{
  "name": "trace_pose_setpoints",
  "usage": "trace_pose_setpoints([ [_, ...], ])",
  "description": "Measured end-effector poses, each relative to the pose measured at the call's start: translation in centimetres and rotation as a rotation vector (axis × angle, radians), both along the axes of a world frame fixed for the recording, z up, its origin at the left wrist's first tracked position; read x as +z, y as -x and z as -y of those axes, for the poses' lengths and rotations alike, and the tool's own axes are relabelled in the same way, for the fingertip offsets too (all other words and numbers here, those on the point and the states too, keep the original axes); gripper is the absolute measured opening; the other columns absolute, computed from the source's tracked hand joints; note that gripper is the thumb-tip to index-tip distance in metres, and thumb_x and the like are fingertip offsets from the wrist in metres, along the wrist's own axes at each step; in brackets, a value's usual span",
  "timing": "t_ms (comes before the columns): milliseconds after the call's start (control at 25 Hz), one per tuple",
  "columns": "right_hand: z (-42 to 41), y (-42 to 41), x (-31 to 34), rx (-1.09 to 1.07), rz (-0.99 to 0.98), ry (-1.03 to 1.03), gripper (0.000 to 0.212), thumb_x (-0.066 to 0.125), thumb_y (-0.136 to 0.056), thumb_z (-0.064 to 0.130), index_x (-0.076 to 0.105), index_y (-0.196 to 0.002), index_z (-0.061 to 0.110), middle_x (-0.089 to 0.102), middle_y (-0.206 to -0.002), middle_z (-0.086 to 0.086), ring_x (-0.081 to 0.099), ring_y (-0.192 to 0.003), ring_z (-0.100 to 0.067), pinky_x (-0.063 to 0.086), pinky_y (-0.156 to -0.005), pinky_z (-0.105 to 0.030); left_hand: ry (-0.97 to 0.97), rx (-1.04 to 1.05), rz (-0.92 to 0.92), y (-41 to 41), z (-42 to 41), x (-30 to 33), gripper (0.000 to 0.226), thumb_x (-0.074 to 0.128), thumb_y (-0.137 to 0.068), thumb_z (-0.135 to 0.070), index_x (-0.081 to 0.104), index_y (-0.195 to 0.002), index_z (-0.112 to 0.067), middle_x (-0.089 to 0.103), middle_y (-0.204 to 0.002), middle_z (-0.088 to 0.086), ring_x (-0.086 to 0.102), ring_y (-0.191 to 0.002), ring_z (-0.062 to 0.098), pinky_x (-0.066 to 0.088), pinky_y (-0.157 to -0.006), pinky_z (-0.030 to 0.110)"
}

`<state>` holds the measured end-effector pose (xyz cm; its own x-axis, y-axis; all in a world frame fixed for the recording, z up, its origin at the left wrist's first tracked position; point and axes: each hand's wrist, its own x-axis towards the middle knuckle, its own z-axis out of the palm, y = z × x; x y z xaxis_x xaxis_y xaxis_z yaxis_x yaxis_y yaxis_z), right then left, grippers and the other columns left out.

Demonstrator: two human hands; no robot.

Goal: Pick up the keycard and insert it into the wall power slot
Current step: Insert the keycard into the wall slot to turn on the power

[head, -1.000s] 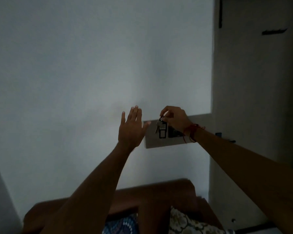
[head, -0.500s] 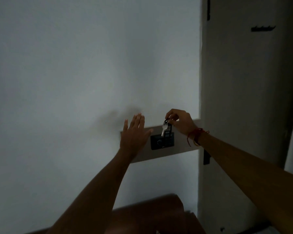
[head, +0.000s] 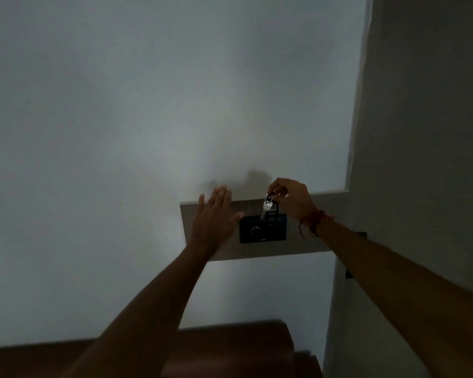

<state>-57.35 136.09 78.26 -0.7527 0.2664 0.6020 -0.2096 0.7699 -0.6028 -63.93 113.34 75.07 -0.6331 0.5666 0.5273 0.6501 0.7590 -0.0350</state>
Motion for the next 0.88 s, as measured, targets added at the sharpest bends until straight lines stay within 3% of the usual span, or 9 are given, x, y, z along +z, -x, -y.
trace_pose_setpoints([
  [120, -1.8, 2.1, -1.5, 0.08, 0.005, 0.028, 0.019, 0.066, -0.077, -0.013, 0.071, -0.086, 0.003, 0.071, -0.091, -0.02, 0.065, -0.084, -0.031, 0.056, -0.075, -0.037, -0.006, 0.055, 0.03, 0.7, -1.7, -1.5, 0.076, 0.031, -0.104, -0.058, 0.018, -0.161, -0.01, 0.015, -0.172, 0.013, 0.01, -0.16, 0.026, 0.011, -0.13, 0.054],
  [240, -3.3, 3.4, -2.8, 0.16, -0.012, 0.081, 0.018, 0.064, -0.077, -0.016, 0.07, -0.085, -0.001, 0.071, -0.093, -0.023, 0.068, -0.087, -0.034, 0.058, -0.083, -0.044, -0.005, 0.087, 0.041, 1.2, -3.6, -2.4, 0.076, 0.033, -0.104, -0.057, 0.017, -0.162, -0.01, 0.012, -0.172, 0.012, 0.008, -0.161, 0.026, 0.01, -0.131, 0.053],
  [360, -4.4, 4.6, -3.8, 0.168, -0.032, 0.09, 0.015, 0.067, -0.078, -0.012, 0.071, -0.085, 0.001, 0.073, -0.091, -0.018, 0.067, -0.082, -0.025, 0.059, -0.08, -0.036, -0.017, 0.095, 0.018, 1.9, -5.4, -2.7, 0.077, 0.034, -0.104, -0.057, 0.013, -0.163, -0.012, 0.006, -0.173, 0.009, 0.004, -0.161, 0.025, 0.009, -0.131, 0.053],
  [480, -4.7, 5.5, -4.6, 0.154, -0.086, 0.003, 0.013, 0.068, -0.078, -0.009, 0.072, -0.084, 0.003, 0.07, -0.092, -0.013, 0.063, -0.083, -0.019, 0.045, -0.077, -0.004, -0.002, 0.116, -0.023, 2.8, -5.7, -3.2, 0.079, 0.034, -0.104, -0.057, 0.008, -0.164, -0.012, 0.002, -0.174, 0.009, 0.002, -0.161, 0.025, 0.011, -0.131, 0.053],
  [520, -4.8, 5.6, -4.9, 0.142, -0.098, -0.038, 0.012, 0.068, -0.078, -0.008, 0.071, -0.082, 0.002, 0.066, -0.092, -0.012, 0.059, -0.082, -0.015, 0.042, -0.073, 0.0, -0.002, 0.121, -0.025, 3.1, -5.8, -3.5, 0.079, 0.035, -0.104, -0.056, 0.007, -0.164, -0.012, 0.002, -0.174, 0.009, 0.001, -0.161, 0.025, 0.011, -0.131, 0.053],
  [600, -5.0, 5.7, -5.6, 0.139, -0.09, -0.131, 0.009, 0.066, -0.079, -0.01, 0.065, -0.08, -0.001, 0.057, -0.092, -0.008, 0.053, -0.079, -0.006, 0.041, -0.07, 0.0, -0.018, 0.122, -0.017, 3.4, -5.9, -4.1, 0.081, 0.037, -0.103, -0.055, 0.006, -0.164, -0.012, 0.0, -0.174, 0.009, 0.001, -0.161, 0.025, 0.013, -0.13, 0.053],
  [760, -5.0, 6.1, -6.7, 0.137, -0.083, -0.112, 0.016, 0.059, -0.086, -0.008, 0.051, -0.081, 0.005, 0.045, -0.082, 0.013, 0.056, -0.077, 0.0, 0.05, -0.067, -0.021, -0.068, 0.127, -0.015, 4.1, -6.5, -5.2, 0.085, 0.038, -0.102, -0.058, 0.004, -0.164, -0.011, -0.002, -0.174, 0.009, -0.002, -0.161, 0.024, 0.01, -0.131, 0.053],
  [880, -4.4, 6.0, -7.2, 0.083, -0.129, -0.173, 0.023, 0.057, -0.092, -0.001, 0.047, -0.077, 0.013, 0.041, -0.086, 0.008, 0.051, -0.076, 0.005, 0.046, -0.065, -0.017, -0.091, 0.118, -0.035, 4.7, -6.5, -5.8, 0.087, 0.04, -0.101, -0.06, 0.006, -0.164, -0.01, 0.001, -0.174, 0.009, 0.0, -0.161, 0.025, 0.01, -0.131, 0.053],
])
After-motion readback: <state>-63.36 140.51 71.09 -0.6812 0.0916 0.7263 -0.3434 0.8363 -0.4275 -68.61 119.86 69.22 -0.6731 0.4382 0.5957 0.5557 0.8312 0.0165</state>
